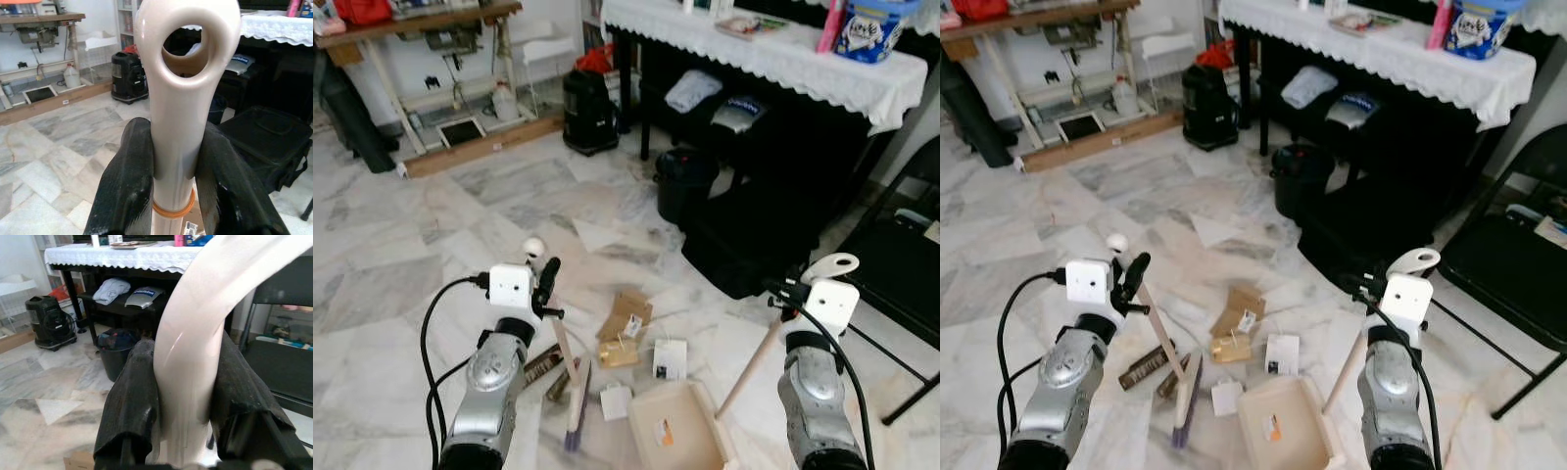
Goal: Sweep floor
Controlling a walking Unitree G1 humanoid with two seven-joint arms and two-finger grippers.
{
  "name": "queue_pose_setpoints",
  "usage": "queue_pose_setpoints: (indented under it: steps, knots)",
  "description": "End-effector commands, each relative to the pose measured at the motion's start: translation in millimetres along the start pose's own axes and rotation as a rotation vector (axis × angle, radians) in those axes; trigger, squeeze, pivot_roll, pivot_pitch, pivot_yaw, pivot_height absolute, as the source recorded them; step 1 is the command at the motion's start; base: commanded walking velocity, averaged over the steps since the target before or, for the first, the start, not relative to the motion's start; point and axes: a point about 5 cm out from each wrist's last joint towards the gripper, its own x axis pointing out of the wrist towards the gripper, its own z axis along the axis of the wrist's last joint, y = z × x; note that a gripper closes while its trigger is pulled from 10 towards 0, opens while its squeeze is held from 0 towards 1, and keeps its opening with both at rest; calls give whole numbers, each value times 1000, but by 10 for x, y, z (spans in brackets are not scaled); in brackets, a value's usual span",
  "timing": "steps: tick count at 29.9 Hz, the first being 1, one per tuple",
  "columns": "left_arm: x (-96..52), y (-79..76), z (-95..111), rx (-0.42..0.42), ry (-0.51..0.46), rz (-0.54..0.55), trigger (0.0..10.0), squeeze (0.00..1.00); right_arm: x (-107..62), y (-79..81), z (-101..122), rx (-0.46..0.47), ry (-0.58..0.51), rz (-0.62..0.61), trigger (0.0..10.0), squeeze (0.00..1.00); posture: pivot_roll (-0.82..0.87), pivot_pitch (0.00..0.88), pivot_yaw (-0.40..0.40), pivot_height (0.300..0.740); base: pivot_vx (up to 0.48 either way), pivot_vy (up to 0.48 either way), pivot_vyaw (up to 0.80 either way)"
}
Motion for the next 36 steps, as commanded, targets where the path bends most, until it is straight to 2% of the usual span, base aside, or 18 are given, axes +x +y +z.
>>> queue_pose_setpoints:
  steps: [1, 15, 36]
  knots:
    - [31, 5, 105, 8, -46, -2, 10000, 0, 34, 36, 100, 12, -49, 9, 10000, 0, -15, 0, 13, 740, 322, 0, 0]
    - [29, 2, 103, 7, -47, -2, 10000, 0, 20, 39, 78, 10, -42, 11, 10000, 0, -15, 0, 12, 740, 328, 0, 0]
    - [-9, 20, 101, 14, -34, -17, 10000, 0, -103, -10, -87, -5, 9, -8, 10000, 0, -9, 0, 20, 740, 0, 0, 0]
